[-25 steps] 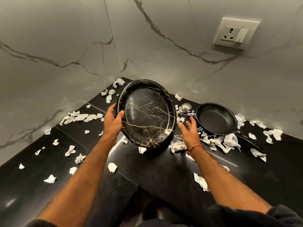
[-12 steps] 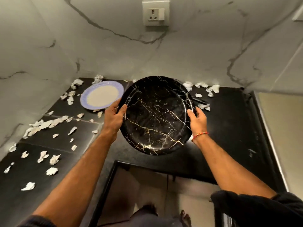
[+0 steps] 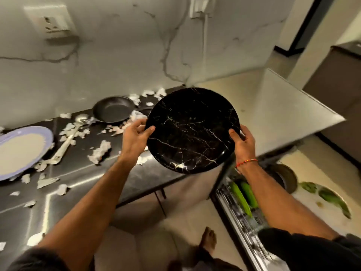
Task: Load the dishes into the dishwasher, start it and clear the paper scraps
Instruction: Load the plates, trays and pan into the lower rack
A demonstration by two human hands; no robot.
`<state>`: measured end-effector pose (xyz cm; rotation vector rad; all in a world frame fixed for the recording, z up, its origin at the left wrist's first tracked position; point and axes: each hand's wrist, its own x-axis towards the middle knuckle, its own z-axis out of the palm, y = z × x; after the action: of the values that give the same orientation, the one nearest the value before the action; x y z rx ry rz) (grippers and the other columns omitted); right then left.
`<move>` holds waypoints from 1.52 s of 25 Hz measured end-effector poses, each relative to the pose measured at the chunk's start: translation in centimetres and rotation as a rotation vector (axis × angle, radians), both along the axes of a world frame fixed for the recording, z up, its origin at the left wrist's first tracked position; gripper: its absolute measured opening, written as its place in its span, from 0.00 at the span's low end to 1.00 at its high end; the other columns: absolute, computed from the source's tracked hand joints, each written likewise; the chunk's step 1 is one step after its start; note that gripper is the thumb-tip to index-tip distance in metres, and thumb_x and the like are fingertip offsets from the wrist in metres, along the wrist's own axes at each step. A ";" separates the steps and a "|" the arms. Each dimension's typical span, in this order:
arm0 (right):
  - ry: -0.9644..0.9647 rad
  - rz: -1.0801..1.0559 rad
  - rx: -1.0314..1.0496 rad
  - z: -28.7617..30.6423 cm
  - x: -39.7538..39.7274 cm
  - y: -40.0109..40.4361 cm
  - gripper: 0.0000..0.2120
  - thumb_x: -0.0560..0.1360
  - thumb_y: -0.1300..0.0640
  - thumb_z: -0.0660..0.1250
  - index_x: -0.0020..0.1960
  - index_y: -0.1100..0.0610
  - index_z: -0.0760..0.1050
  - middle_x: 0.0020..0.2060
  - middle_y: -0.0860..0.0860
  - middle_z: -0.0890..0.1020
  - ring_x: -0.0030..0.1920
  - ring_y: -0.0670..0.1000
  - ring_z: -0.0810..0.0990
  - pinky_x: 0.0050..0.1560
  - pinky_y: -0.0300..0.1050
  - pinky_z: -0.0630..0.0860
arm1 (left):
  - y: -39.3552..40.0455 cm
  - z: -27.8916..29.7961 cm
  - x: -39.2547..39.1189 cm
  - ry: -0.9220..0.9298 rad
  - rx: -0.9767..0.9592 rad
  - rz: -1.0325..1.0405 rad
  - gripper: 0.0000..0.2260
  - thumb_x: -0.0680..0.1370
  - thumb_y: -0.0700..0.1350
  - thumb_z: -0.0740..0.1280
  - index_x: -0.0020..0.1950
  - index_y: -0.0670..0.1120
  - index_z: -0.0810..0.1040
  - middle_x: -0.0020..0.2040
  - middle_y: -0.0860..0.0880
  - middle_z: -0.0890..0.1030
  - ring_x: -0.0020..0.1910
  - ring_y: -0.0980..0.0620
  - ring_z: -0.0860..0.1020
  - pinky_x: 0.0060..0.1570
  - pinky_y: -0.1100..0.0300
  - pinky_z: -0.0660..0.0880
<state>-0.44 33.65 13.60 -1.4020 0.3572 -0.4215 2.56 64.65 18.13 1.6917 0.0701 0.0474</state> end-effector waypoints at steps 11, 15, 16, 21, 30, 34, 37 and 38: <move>-0.061 -0.534 0.047 -1.5 -16.5 -18.4 0.11 0.77 0.66 0.68 0.59 0.62 0.78 0.46 0.52 0.83 0.45 0.46 0.83 0.47 0.40 0.80 | -22.8 -1.3 -1.9 -0.055 0.151 -0.419 0.10 0.75 0.40 0.75 0.55 0.48 0.84 0.47 0.51 0.86 0.50 0.53 0.85 0.55 0.51 0.82; -0.035 -0.600 0.024 -3.2 -21.2 -25.1 0.08 0.77 0.67 0.68 0.56 0.61 0.78 0.45 0.52 0.83 0.45 0.48 0.82 0.50 0.42 0.80 | -32.3 -2.2 -3.8 -0.110 0.213 -0.537 0.10 0.77 0.38 0.72 0.53 0.53 0.82 0.47 0.51 0.86 0.45 0.57 0.84 0.50 0.60 0.81; -0.026 -0.610 0.019 -3.4 -22.7 -27.2 0.07 0.77 0.67 0.67 0.53 0.58 0.79 0.44 0.52 0.83 0.44 0.47 0.82 0.50 0.42 0.80 | -35.1 -2.4 -4.5 -0.118 0.232 -0.564 0.11 0.78 0.38 0.71 0.51 0.56 0.81 0.46 0.52 0.85 0.45 0.56 0.84 0.49 0.60 0.81; 0.059 -0.722 -0.026 -5.1 -29.7 -37.7 0.08 0.77 0.67 0.67 0.51 0.55 0.79 0.44 0.51 0.83 0.45 0.46 0.81 0.49 0.38 0.79 | -47.9 -5.2 -8.9 -0.163 0.375 -0.677 0.08 0.78 0.42 0.72 0.54 0.55 0.80 0.51 0.51 0.85 0.51 0.50 0.83 0.55 0.51 0.80; 0.292 -0.965 -0.030 -14.7 -33.4 -47.5 0.05 0.76 0.66 0.68 0.53 0.63 0.77 0.41 0.47 0.80 0.39 0.35 0.77 0.47 0.35 0.76 | -63.5 -12.6 -10.3 -0.127 0.571 -0.815 0.09 0.77 0.42 0.72 0.57 0.45 0.82 0.44 0.55 0.82 0.46 0.52 0.81 0.56 0.56 0.78; 0.424 -1.051 -0.055 -20.4 -32.9 -49.9 0.04 0.75 0.67 0.69 0.50 0.64 0.77 0.41 0.51 0.79 0.37 0.32 0.76 0.45 0.31 0.74 | -69.6 -19.9 -7.8 -0.092 0.634 -0.906 0.04 0.77 0.43 0.71 0.51 0.48 0.80 0.46 0.52 0.84 0.48 0.53 0.83 0.55 0.49 0.80; 0.520 -1.083 -0.104 -26.8 -32.0 -52.4 0.08 0.73 0.65 0.69 0.44 0.53 0.76 0.37 0.46 0.77 0.36 0.40 0.74 0.43 0.40 0.74 | -73.4 -26.3 -6.9 -0.054 0.653 -0.917 0.03 0.78 0.41 0.69 0.50 0.48 0.78 0.46 0.50 0.83 0.46 0.54 0.80 0.49 0.59 0.80; 0.546 -1.095 -0.108 -28.8 -31.7 -53.2 0.11 0.73 0.64 0.69 0.41 0.48 0.74 0.35 0.44 0.76 0.37 0.42 0.72 0.42 0.43 0.74 | -74.4 -28.3 -6.7 -0.026 0.653 -0.920 0.03 0.79 0.39 0.68 0.50 0.46 0.77 0.45 0.51 0.82 0.45 0.57 0.78 0.45 0.68 0.76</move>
<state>-32.15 -19.51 -15.20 -1.3083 1.5925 -0.9415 -4.14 -9.71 -10.17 2.2160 -0.8196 -0.6575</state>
